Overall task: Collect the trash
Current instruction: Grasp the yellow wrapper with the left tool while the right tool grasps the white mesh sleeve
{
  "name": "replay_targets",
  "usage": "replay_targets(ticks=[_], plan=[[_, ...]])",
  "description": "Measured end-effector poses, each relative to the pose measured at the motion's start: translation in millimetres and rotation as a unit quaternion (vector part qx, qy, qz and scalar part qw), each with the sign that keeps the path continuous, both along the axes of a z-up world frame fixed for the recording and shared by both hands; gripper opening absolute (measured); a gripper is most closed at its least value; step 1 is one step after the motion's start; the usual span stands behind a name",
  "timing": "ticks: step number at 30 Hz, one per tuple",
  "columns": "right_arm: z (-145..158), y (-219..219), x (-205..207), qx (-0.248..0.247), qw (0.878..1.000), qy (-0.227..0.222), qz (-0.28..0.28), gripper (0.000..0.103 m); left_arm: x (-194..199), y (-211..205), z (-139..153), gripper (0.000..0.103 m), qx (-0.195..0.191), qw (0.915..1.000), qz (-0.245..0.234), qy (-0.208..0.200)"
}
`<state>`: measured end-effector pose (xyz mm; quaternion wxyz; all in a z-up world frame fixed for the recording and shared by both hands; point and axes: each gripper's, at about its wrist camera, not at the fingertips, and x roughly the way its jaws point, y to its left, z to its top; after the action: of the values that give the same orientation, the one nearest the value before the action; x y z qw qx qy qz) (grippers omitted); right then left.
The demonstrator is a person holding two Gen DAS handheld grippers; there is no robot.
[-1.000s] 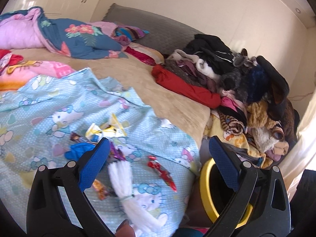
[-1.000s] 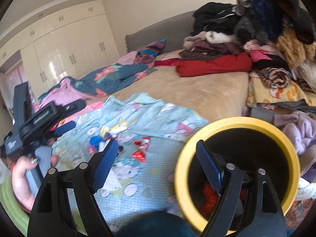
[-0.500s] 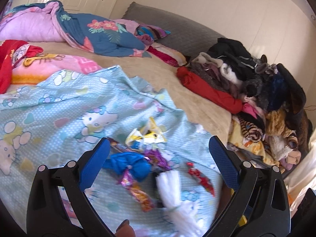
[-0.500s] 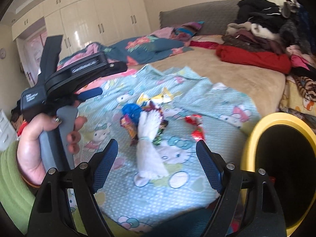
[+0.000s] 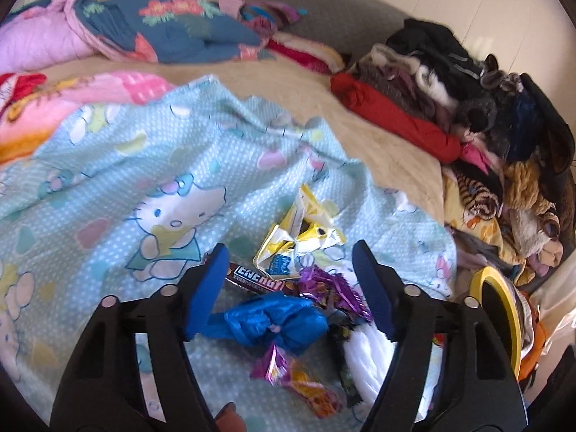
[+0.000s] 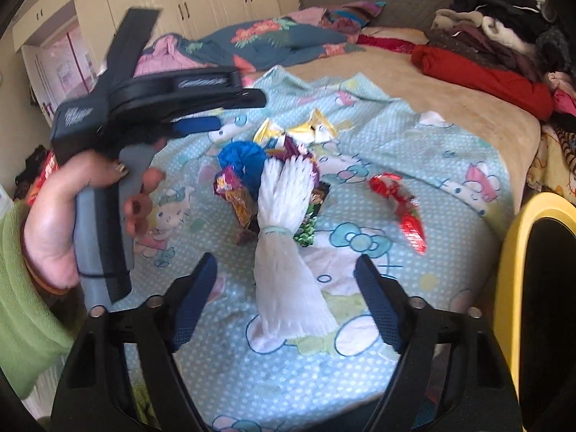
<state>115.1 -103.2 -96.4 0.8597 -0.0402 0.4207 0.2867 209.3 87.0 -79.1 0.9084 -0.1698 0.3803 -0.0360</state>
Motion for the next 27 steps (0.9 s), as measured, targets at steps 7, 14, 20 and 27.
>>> replay_targets(ticks=[7, 14, 20, 27], plan=[[-17.2, 10.0, 3.9, -0.02, 0.999, 0.026, 0.013, 0.042, 32.9, -2.5, -20.9, 0.044, 0.018, 0.9985, -0.024, 0.046], [-18.1, 2.9, 3.2, 0.004, 0.999, 0.03, 0.014, 0.02, 51.0, -14.5, -31.4, 0.037, 0.033, 0.9959, -0.052, 0.067], [-13.7, -2.1, -0.4, 0.015, 1.0, 0.019, 0.016, 0.02, 64.9, -21.6, -42.0, 0.035, 0.047, 0.9932, -0.062, 0.087], [-13.9, -16.4, 5.1, 0.045, 0.998, 0.033, -0.006, 0.019, 67.0, -19.4, -38.6, 0.028, 0.019, 0.9951, -0.059, 0.077]])
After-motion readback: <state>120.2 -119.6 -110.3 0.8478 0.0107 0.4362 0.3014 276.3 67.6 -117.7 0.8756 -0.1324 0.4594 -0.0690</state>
